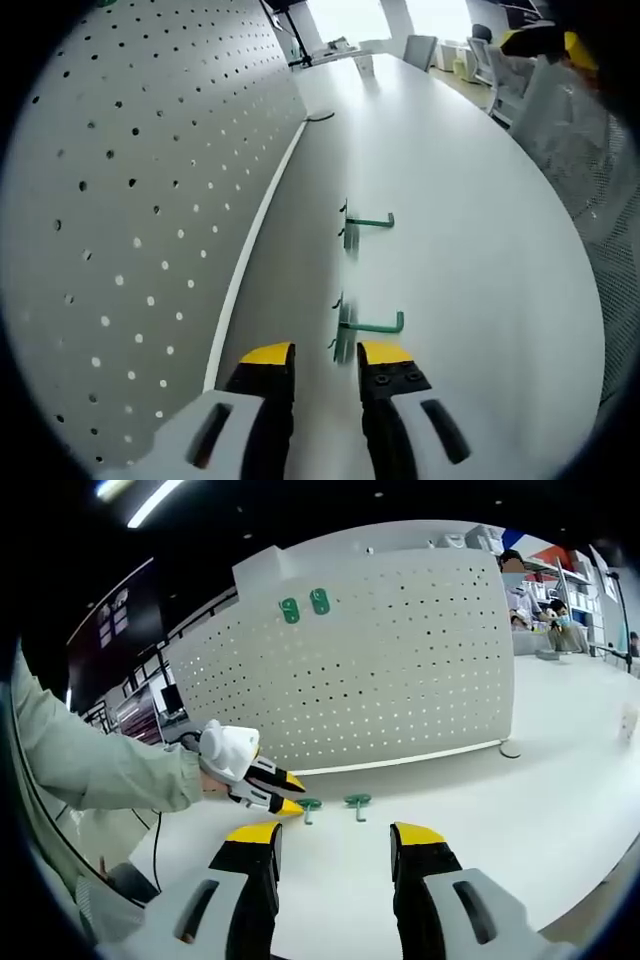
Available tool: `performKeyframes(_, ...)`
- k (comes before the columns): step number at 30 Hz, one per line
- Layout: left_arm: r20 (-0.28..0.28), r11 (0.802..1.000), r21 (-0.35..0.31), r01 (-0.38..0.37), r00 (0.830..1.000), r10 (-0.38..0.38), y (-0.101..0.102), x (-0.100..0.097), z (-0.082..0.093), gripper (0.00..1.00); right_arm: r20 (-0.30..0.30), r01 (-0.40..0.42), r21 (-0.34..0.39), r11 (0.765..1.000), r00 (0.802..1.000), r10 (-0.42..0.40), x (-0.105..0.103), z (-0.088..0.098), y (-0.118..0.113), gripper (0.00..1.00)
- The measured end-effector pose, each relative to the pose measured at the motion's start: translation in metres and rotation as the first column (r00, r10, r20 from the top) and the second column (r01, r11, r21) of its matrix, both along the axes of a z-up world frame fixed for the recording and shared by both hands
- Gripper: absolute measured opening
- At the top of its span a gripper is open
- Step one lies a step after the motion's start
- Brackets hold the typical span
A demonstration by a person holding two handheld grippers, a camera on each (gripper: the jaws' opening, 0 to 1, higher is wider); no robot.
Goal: Insert the hook assembly into the mounting plate slot until the hook locks in place.
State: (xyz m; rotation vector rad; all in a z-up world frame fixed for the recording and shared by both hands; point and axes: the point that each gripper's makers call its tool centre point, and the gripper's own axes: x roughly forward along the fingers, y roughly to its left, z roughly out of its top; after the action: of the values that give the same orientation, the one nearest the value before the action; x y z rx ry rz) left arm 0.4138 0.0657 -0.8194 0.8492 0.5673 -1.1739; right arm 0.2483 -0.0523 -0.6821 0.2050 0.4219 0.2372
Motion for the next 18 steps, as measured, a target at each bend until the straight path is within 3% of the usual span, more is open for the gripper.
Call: performKeyframes(18,-0.022,1.0,-0.003,0.01,1.0,-0.01,-0.0023,-0.0023,-0.0015,0.06,-0.003,0.013,0.006,1.0,1.0,-0.013,0.0031,-0.0012,-0.0021,0.41)
